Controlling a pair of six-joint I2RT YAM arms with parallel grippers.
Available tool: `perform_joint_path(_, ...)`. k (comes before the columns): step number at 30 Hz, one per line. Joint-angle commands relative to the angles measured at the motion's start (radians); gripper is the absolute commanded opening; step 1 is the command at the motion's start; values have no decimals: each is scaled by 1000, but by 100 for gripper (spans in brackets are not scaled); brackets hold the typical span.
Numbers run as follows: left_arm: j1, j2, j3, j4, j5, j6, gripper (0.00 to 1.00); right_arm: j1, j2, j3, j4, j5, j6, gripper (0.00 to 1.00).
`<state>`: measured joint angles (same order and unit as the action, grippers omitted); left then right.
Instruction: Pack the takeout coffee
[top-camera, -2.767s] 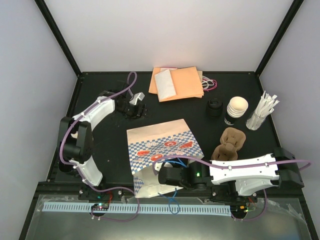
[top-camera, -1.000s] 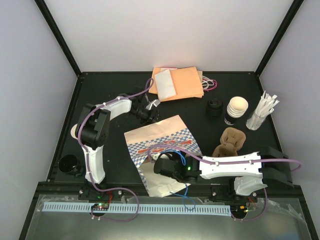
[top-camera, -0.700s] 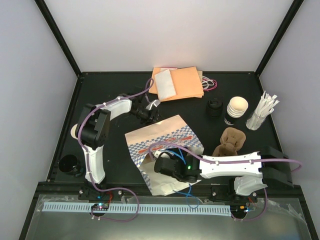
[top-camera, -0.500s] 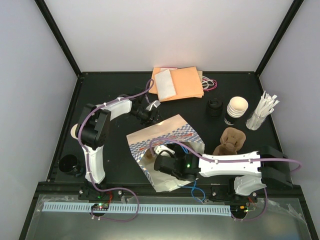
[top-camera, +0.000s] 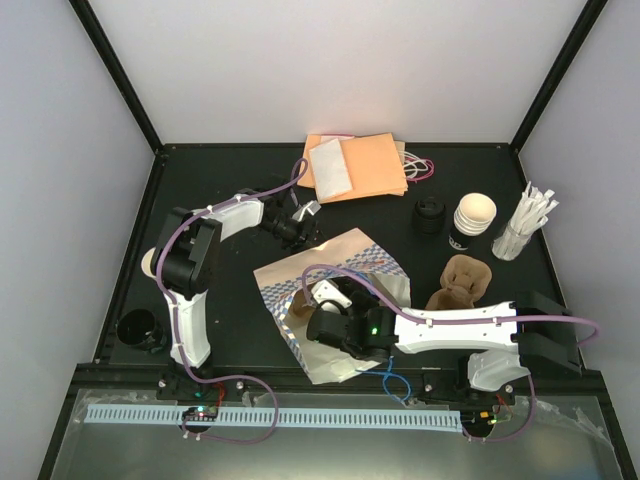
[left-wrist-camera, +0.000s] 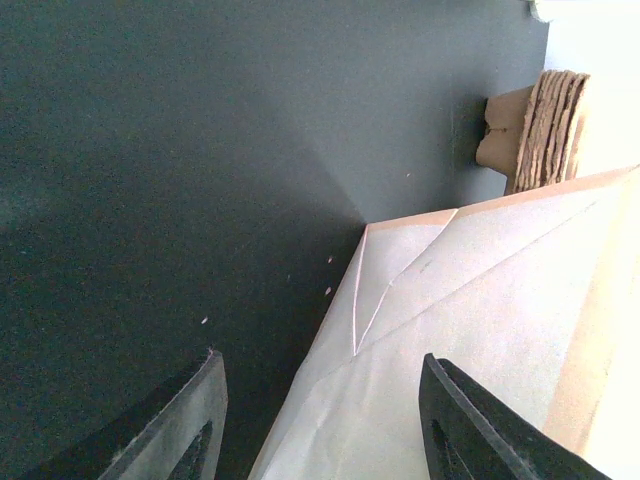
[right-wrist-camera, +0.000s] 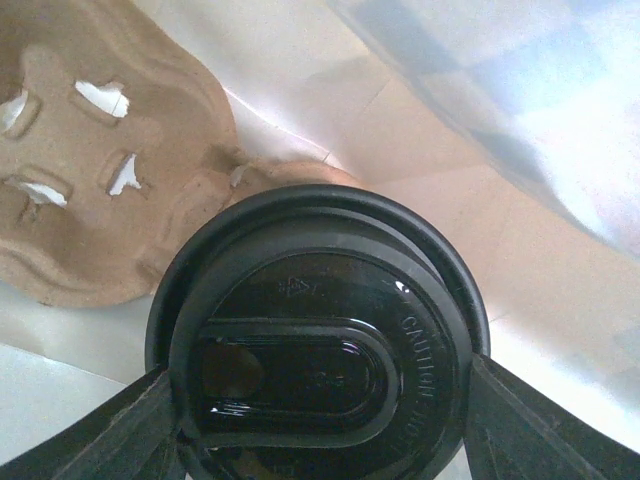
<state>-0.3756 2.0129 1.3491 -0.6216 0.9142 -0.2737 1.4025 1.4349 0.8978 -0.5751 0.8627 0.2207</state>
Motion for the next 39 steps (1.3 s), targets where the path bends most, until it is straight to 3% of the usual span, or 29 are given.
perform_joint_path(1,-11,8,-4,0,43,0,55,-11,-22,-11,24,32,145,38)
perform_joint_path(16,-28,26,13,-6,52,3,54,-11,46,44,-113,51,551,30)
perform_joint_path(39,-61,80,67,-21,94,8,54,-16,-93,-115,65,-122,745,24)
